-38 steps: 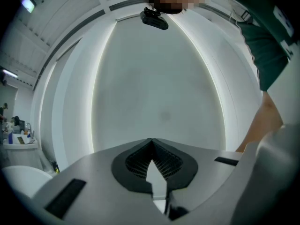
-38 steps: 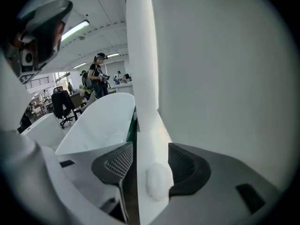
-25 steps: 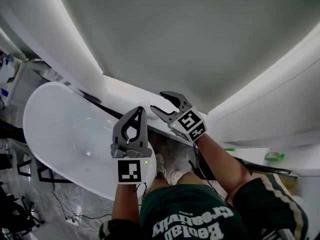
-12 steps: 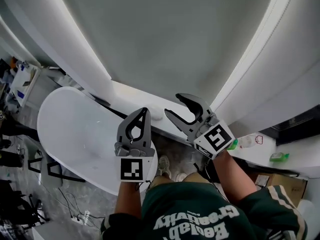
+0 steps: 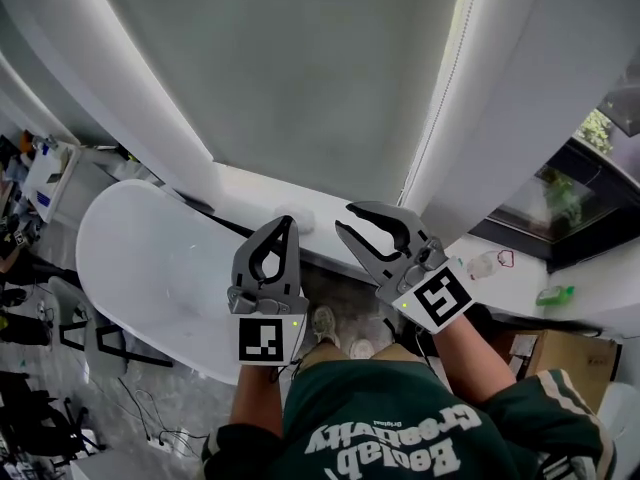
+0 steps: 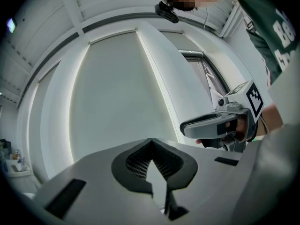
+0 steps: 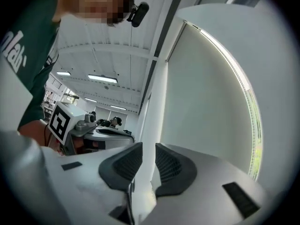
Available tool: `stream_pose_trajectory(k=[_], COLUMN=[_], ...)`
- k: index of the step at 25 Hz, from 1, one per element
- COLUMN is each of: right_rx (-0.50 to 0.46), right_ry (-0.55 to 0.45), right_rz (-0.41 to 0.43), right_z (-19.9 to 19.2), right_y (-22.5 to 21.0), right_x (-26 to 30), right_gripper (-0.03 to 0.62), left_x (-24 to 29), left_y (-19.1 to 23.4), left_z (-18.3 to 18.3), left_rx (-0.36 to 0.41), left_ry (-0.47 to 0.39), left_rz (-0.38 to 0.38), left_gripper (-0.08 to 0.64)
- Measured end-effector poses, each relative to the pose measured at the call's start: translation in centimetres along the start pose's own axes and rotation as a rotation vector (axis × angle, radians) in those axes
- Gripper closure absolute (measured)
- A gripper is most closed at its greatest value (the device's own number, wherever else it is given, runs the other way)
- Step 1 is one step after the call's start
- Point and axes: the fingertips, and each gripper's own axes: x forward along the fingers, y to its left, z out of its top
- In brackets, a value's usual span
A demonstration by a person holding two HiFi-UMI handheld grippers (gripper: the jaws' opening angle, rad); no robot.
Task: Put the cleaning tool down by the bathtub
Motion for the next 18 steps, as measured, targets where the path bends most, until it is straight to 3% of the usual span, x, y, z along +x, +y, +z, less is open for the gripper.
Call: stream_pose_trajectory(k=[7, 14, 18], right_rx=[-0.044, -0.025, -0.061], right_ry=[0.014, -0.008, -0.003], right_rz=[-0.014, -0.010, -0.028], right_z=[1.4, 1.9, 1.7], right_y=[1.1, 1.6, 2.1], right_x=[-2.7, -3.8, -4.1], right_gripper=[0.575, 0.575, 0.576], left_x=[-1.2, -1.5, -1.8], left_y=[-1.7, -2.6, -3.0], left_z=[0.8, 1.3, 1.5], left_rx=[-0.002, 0.016, 0.018], left_ry=[-0.013, -0.012, -0.021], left_rz=[-0.024, -0.027, -0.031], left_gripper=[0.555, 0.555, 0.555])
